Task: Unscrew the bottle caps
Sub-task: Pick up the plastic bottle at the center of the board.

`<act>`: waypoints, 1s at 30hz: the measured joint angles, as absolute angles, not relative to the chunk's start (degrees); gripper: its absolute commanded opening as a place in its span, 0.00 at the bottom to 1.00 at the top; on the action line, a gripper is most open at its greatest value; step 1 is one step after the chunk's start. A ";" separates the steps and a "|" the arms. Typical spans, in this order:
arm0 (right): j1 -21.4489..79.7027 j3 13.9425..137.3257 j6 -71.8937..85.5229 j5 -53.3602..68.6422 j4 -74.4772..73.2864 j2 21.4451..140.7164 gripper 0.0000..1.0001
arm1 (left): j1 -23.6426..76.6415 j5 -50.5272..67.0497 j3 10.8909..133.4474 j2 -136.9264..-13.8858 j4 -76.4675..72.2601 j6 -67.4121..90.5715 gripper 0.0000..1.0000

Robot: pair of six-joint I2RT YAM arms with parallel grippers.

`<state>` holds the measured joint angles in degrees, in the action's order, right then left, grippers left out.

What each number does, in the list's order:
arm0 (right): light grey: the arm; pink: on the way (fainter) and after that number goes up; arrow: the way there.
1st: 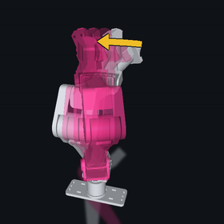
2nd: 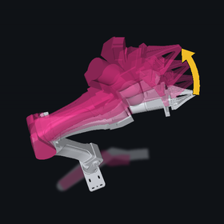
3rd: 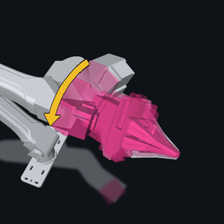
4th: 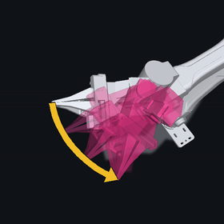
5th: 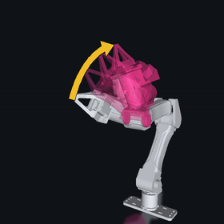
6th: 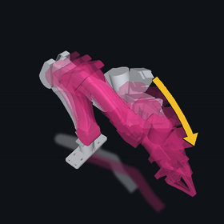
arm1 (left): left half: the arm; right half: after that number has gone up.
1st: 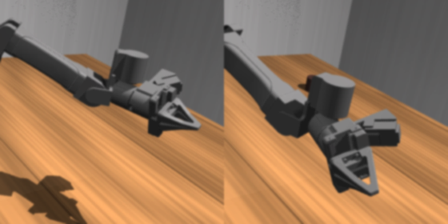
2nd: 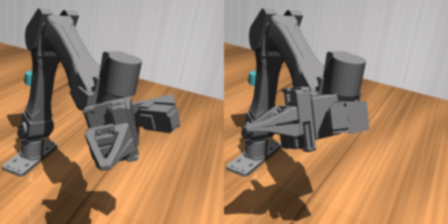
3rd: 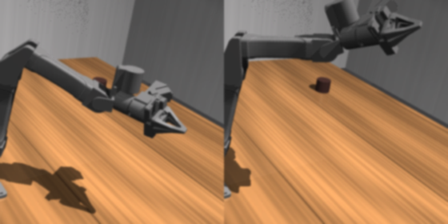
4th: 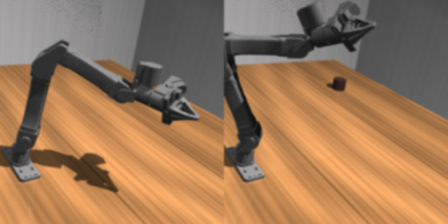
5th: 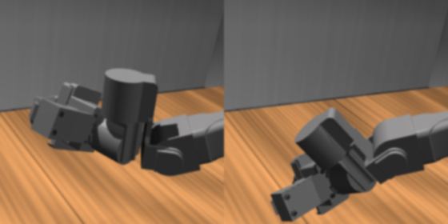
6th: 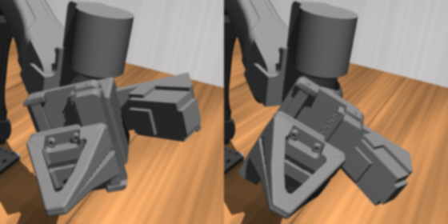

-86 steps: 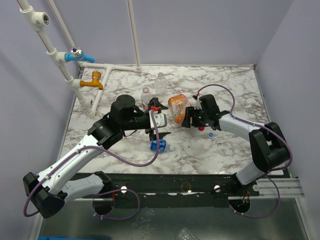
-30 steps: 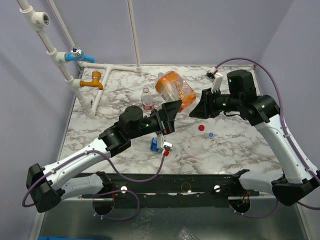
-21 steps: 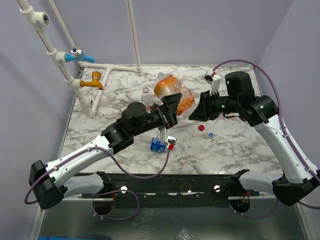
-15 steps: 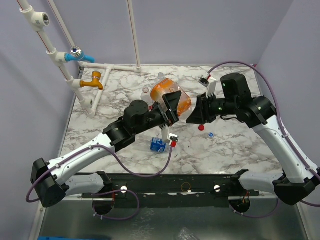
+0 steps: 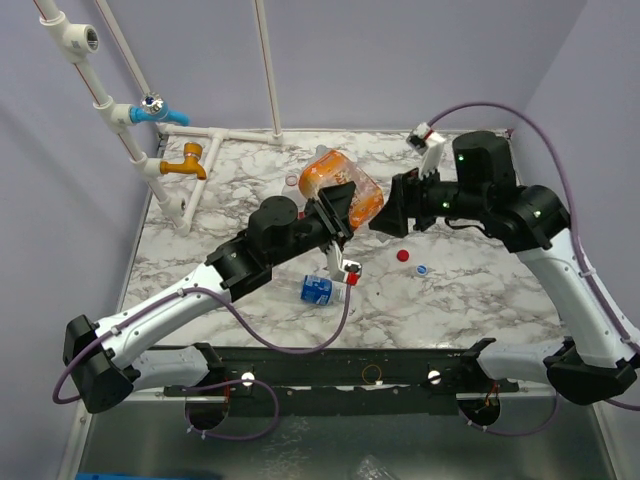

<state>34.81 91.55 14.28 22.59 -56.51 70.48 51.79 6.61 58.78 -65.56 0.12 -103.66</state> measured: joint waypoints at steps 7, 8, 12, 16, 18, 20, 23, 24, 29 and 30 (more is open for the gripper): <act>34.76 107.15 15.44 16.91 -49.17 70.65 0.93 | 51.88 6.15 66.92 -67.20 5.39 -79.48 0.38; 34.76 108.03 15.57 16.64 -47.48 70.37 0.93 | 51.88 6.04 69.10 -67.68 6.17 -74.83 0.38; 34.76 108.44 15.73 16.34 -38.15 68.42 0.93 | 51.86 5.98 79.09 -68.93 9.32 -49.15 0.32; 34.76 107.00 16.05 16.43 -30.48 68.75 0.91 | 51.86 8.25 79.90 -66.65 10.04 -26.83 0.26; 34.76 106.52 16.40 16.67 -27.59 69.58 0.89 | 51.81 8.93 79.44 -66.43 10.00 -20.10 0.25; 34.76 105.93 16.69 17.19 -24.84 71.07 0.84 | 51.72 9.47 78.50 -66.50 10.07 -14.28 0.25; 34.76 105.62 17.63 18.63 -22.22 74.65 0.73 | 51.37 9.61 77.21 -67.37 10.66 -6.74 0.24; 34.76 105.60 17.65 19.05 -22.02 74.89 0.73 | 51.20 9.61 77.19 -67.55 10.66 -5.72 0.23; 34.76 105.06 17.98 21.06 -20.45 74.85 0.64 | 49.32 10.07 77.25 -67.99 10.59 -0.23 0.22; 34.76 104.71 17.96 21.34 -20.21 74.76 0.63 | 48.86 10.13 77.34 -68.12 10.61 0.51 0.22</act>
<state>34.76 104.71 17.96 21.34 -20.21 74.76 48.86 10.13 77.34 -68.12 10.61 0.51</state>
